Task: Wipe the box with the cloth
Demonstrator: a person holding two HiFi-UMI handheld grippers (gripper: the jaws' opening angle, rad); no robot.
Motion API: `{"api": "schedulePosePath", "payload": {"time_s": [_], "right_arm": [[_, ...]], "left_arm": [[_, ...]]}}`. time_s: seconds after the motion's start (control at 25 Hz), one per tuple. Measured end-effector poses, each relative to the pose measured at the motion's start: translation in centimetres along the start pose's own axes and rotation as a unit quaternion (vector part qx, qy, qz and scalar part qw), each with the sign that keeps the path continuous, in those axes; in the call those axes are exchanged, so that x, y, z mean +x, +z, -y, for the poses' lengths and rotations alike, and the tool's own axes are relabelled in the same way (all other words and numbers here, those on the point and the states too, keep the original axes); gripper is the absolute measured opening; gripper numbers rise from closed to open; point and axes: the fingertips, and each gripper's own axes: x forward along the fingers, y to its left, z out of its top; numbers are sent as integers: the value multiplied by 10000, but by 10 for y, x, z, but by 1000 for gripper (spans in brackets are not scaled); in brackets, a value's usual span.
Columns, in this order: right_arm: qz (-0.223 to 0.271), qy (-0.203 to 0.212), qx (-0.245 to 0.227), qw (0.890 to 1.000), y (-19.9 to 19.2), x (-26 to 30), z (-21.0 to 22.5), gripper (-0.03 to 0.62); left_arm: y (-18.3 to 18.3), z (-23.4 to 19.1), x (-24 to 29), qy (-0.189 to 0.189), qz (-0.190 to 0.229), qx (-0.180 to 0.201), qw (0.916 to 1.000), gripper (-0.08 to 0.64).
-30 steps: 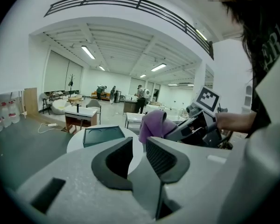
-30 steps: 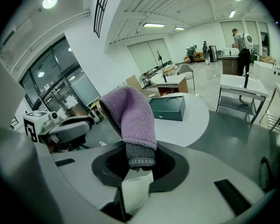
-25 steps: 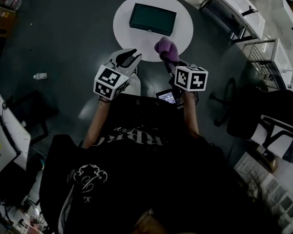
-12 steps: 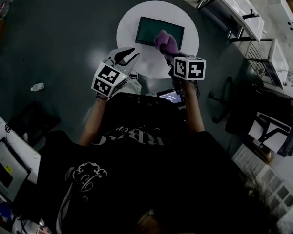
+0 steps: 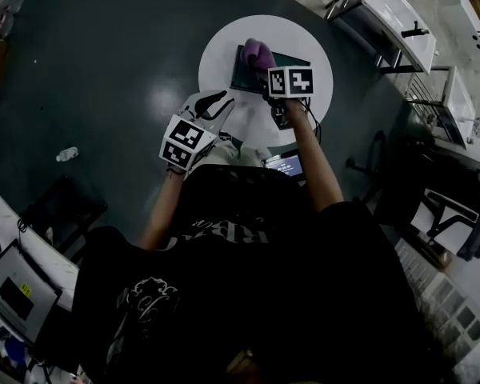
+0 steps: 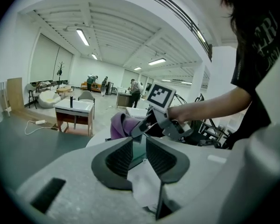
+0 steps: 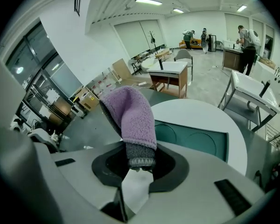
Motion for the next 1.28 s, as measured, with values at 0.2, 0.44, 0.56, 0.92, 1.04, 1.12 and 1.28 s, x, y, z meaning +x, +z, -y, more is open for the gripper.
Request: {"api": "schedulePosePath", "payload": {"time_s": [0.2,0.44,0.56,0.92,1.04,1.12,1.28], "right_arm": [[-514,-34,-33,9987,-2,47,6,77],[-747,-113,150,9970,-14,55,32,77],[-767,-236,180,9966,-19,44,51,77],[-709,-655,603,9935,-45,-2,124,77],[-703,-808,730,9916,-54,-18,143,77],[-707,-858,781,9907,-58,-24,151,77],[-726,-859,884,9897,-63,-34,162,77]], "left_arm": [[-1,-15,-7,279,5,-214,9994,89],[-4,-24,-8,483,-70,-385,9981,89],[-1,-21,0,398,-110,-315,9986,89],[22,4,45,-63,-129,-16,9999,89],[33,13,57,-161,-80,74,9998,89],[40,16,63,-180,-34,94,9998,89],[39,23,74,-233,-94,108,9996,89]]}}
